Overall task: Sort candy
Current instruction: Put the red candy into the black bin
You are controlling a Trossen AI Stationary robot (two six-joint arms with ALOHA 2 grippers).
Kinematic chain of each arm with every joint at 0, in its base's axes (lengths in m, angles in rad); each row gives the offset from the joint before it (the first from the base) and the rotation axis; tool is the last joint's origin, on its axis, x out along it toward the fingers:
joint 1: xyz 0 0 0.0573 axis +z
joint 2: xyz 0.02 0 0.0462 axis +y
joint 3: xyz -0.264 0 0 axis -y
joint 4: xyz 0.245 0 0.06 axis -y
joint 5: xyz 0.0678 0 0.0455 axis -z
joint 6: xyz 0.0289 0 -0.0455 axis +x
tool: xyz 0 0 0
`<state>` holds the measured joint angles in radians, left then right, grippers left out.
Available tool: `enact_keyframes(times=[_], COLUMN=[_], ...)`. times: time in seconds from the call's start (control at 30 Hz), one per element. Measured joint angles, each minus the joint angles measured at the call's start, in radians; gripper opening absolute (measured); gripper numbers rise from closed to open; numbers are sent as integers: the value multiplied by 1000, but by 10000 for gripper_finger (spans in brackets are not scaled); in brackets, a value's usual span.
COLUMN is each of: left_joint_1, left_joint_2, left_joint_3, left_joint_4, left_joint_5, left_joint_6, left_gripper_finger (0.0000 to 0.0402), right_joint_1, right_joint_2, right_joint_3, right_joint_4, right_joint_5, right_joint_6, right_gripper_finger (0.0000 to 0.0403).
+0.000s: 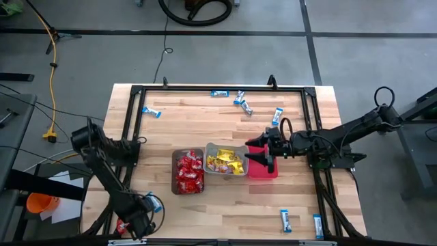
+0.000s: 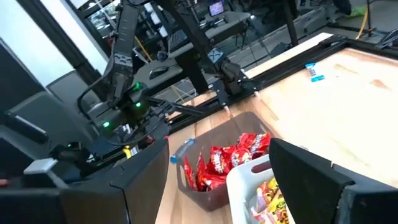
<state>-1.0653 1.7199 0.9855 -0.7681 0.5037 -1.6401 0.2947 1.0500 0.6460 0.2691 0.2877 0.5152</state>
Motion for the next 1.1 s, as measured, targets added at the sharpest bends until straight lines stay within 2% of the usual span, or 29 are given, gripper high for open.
enact_keyframes(times=[0.13,0.33,0.53,0.63,0.73,0.8,0.83,0.97,1.1], left_joint_1=[-1,-8,-8,0,19,39,52,116,206], left_joint_2=[22,65,85,82,67,51,37,-57,-214], left_joint_3=[-2,-2,-2,-3,-3,-3,-3,-3,-3], left_joint_4=[22,37,35,61,85,95,96,107,135], left_joint_5=[3,107,121,115,106,89,75,-22,-193], left_joint_6=[52,212,243,289,347,381,392,469,583], left_gripper_finger=[197,197,193,158,84,30,18,29,19], right_joint_1=[0,0,0,0,0,0,0,0,0], right_joint_2=[0,0,0,0,0,0,0,0,0], right_joint_3=[0,0,0,0,0,0,0,0,0], right_joint_4=[-13,-58,-87,-97,-105,-105,-105,-104,-101], right_joint_5=[-12,-11,-11,-11,-11,-11,-11,-11,-11], right_joint_6=[0,0,0,0,0,0,0,0,1], right_gripper_finger=[273,273,273,273,273,273,273,273,273])
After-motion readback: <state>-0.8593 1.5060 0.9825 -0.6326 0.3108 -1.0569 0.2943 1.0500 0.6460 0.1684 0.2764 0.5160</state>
